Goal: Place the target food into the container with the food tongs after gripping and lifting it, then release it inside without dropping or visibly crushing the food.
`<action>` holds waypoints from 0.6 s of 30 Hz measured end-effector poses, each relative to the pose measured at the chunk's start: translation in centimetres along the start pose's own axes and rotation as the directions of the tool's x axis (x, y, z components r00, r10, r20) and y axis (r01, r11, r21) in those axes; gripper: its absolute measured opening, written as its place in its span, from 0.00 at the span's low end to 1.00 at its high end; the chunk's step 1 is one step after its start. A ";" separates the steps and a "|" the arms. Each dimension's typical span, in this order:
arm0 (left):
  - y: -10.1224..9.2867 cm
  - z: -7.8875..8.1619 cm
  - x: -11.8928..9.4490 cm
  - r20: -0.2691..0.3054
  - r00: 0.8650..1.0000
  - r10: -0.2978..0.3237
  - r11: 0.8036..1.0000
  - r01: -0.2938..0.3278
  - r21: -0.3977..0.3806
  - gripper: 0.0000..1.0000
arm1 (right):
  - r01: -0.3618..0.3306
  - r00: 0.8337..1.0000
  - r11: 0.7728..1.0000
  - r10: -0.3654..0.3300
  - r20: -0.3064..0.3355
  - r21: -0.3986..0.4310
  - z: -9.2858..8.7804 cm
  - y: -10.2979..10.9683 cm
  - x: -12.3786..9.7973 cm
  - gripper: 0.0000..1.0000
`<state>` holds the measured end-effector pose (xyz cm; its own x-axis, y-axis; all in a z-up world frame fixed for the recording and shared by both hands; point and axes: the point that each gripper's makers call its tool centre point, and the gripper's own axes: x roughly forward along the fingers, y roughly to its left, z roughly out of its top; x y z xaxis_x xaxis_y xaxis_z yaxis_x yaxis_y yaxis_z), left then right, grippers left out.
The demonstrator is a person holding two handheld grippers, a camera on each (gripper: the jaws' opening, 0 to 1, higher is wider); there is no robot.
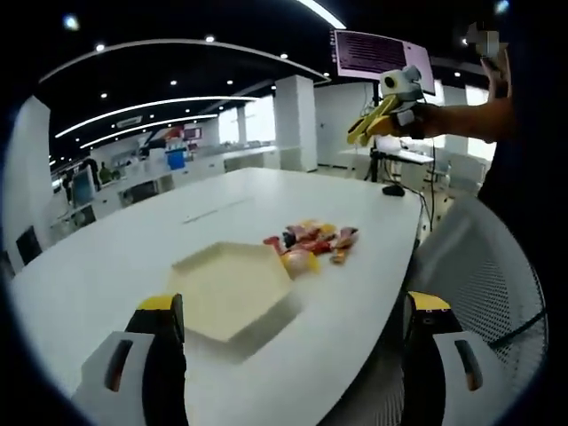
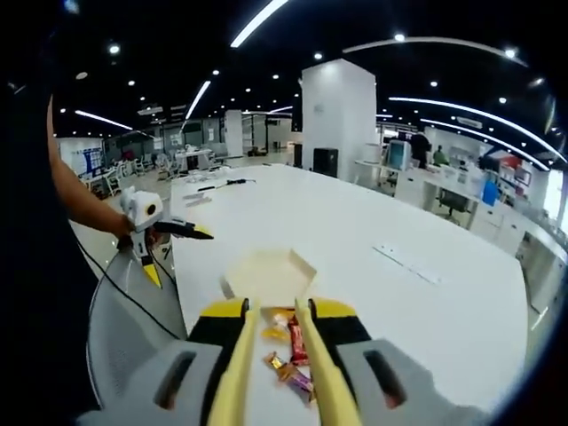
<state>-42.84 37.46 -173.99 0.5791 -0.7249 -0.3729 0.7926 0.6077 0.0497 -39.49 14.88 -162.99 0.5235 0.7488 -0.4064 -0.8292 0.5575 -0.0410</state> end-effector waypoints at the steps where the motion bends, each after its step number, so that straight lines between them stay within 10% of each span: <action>1: 0.1 -0.1 0.1 -0.007 1.000 0.000 1.000 0.000 -0.003 1.00 | 0.003 1.000 1.000 -0.003 -0.002 0.001 -0.2 -0.1 0.0 0.26; 18: 0.7 -1.4 0.5 -0.046 0.999 0.028 0.999 -0.030 -0.043 1.00 | 0.006 0.999 1.000 -0.005 -0.052 0.011 -2.2 -0.5 3.2 0.26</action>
<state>-42.23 38.00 -175.41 0.5919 -0.6918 -0.4136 0.7659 0.6426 0.0213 -37.82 16.23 -166.26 0.5167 0.7262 -0.4535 -0.8240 0.5657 -0.0329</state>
